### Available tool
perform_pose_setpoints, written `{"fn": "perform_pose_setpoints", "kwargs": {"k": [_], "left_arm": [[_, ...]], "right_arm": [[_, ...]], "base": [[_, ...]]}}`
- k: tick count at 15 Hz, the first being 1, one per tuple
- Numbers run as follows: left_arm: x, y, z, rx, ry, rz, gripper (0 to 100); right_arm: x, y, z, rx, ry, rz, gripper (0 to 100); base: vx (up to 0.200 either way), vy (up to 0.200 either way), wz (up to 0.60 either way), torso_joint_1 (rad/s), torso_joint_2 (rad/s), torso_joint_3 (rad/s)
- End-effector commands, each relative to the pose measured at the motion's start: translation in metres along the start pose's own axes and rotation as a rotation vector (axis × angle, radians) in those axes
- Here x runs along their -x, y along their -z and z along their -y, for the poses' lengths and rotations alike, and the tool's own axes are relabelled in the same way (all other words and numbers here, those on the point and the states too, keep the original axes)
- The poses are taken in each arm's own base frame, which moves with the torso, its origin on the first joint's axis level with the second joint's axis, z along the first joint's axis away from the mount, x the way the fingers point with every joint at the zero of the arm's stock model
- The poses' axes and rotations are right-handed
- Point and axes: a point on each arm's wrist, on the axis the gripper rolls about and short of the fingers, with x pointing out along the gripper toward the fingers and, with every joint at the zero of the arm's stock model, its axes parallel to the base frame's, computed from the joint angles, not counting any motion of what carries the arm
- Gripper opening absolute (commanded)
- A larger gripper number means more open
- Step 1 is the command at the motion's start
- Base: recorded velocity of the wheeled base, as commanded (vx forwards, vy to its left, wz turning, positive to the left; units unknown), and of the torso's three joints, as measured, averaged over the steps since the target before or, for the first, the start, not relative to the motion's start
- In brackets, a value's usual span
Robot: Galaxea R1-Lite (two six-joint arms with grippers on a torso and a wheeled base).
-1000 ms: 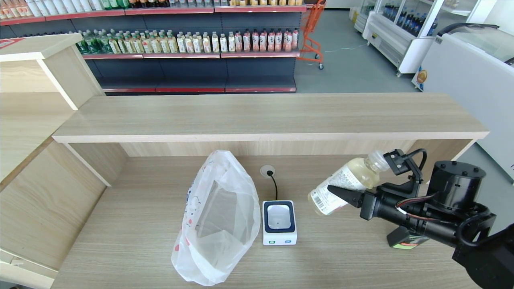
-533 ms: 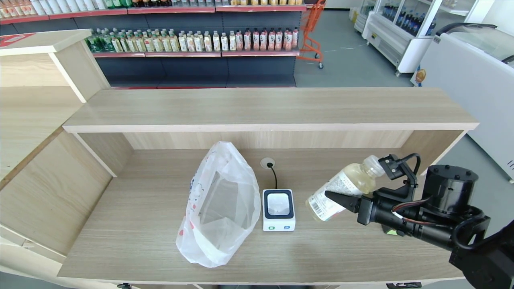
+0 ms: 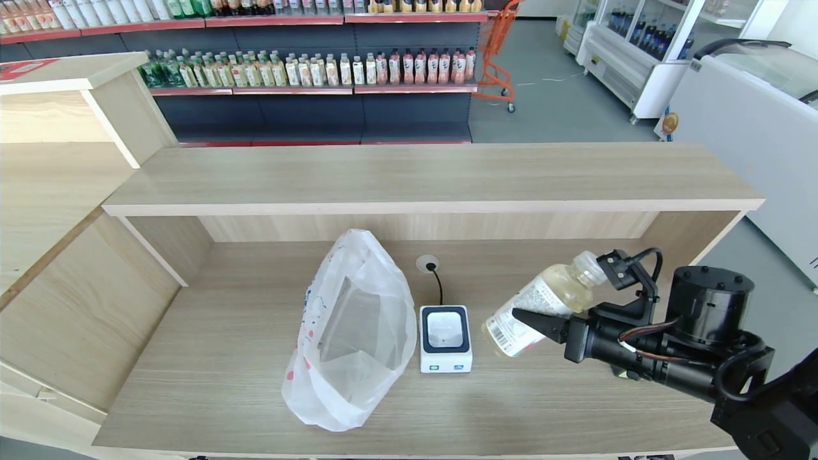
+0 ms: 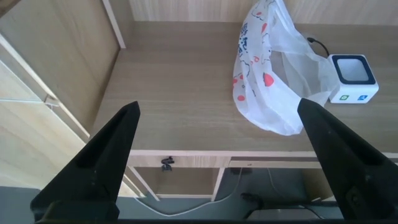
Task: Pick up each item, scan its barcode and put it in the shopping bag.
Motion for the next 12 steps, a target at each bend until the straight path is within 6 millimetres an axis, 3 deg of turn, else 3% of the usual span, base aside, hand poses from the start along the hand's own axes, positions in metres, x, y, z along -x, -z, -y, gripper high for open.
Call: {"fn": "perform_pose_setpoints", "kwargs": {"k": [1, 6, 12], "left_arm": [[0.000, 0.000, 0.000, 0.001, 0.000, 0.000, 100], [0.000, 0.000, 0.000, 0.000, 0.000, 0.000, 100], [0.000, 0.000, 0.000, 0.000, 0.000, 0.000, 100]], "right_arm": [[-0.003, 0.004, -0.002, -0.006, -0.007, -0.017, 0], [-0.011, 0.011, -0.006, -0.032, 0.042, -0.031, 0], [-0.047, 0.032, -0.020, -0.150, -0.019, -0.144, 0]], "base": [[0.000, 0.200, 0.00, 0.007, 0.00, 0.012], [0.000, 0.000, 0.00, 0.000, 0.00, 0.000], [0.000, 0.000, 0.00, 0.000, 0.00, 0.000]]}}
